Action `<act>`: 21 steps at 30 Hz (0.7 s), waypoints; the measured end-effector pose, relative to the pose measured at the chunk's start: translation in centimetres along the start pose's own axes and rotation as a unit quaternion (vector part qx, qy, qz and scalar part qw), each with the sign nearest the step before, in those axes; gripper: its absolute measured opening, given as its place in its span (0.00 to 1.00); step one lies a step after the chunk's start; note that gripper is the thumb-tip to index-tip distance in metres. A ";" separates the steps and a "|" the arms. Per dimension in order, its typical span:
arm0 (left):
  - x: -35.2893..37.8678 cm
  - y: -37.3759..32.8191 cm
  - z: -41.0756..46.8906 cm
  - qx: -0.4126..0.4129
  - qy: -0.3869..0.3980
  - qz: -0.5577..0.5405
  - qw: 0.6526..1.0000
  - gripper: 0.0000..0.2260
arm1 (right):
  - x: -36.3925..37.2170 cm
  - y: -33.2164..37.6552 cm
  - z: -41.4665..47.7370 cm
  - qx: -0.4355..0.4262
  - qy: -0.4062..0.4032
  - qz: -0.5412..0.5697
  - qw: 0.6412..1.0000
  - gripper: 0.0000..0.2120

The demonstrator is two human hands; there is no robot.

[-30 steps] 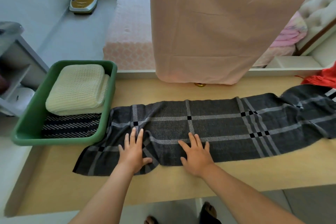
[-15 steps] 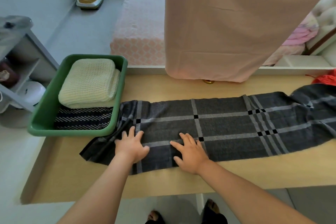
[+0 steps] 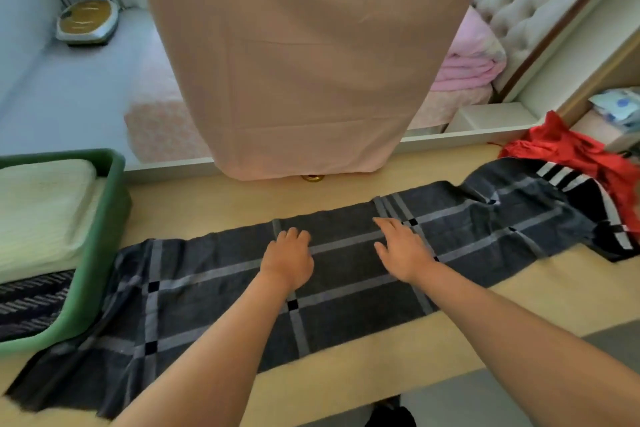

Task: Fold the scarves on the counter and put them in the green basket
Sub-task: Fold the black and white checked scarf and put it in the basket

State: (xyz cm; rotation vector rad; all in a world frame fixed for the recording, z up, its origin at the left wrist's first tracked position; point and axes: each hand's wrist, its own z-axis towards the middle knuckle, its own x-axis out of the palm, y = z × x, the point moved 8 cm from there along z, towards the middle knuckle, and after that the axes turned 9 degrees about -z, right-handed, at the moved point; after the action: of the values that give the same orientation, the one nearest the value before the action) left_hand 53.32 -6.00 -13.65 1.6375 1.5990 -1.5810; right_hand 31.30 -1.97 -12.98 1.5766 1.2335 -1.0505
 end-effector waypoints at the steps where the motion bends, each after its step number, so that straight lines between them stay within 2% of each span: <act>1: 0.6 -1.8 1.5 0.009 0.008 -0.011 1.000 0.20 | -0.4 -2.4 0.6 0.010 -0.001 -0.004 1.000 0.26; 8: 5.0 -15.0 12.2 0.077 0.003 -0.049 0.996 0.21 | -1.1 -17.6 5.4 0.030 0.030 -0.022 0.999 0.24; 13: 8.9 -22.2 19.3 0.107 0.021 -0.023 0.994 0.25 | -0.9 -26.9 8.5 0.040 0.005 -0.029 0.999 0.23; 16: 11.5 -24.8 22.4 0.105 0.070 0.023 0.992 0.33 | -0.4 -31.6 9.0 0.079 0.015 -0.029 0.996 0.28; 19: 13.4 -26.8 24.6 0.091 0.136 0.103 0.981 0.39 | 0.1 -35.3 8.9 0.090 0.053 -0.084 0.991 0.36; 21: 12.8 -28.7 25.9 0.097 0.103 0.109 0.984 0.37 | -0.7 -37.3 8.5 0.088 0.019 -0.049 0.995 0.41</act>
State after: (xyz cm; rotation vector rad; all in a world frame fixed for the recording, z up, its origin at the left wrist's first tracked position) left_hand 13.82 -13.45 -20.41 2.0614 1.3348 -1.5331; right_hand -6.35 -4.72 -19.31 1.6904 1.2843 -1.2258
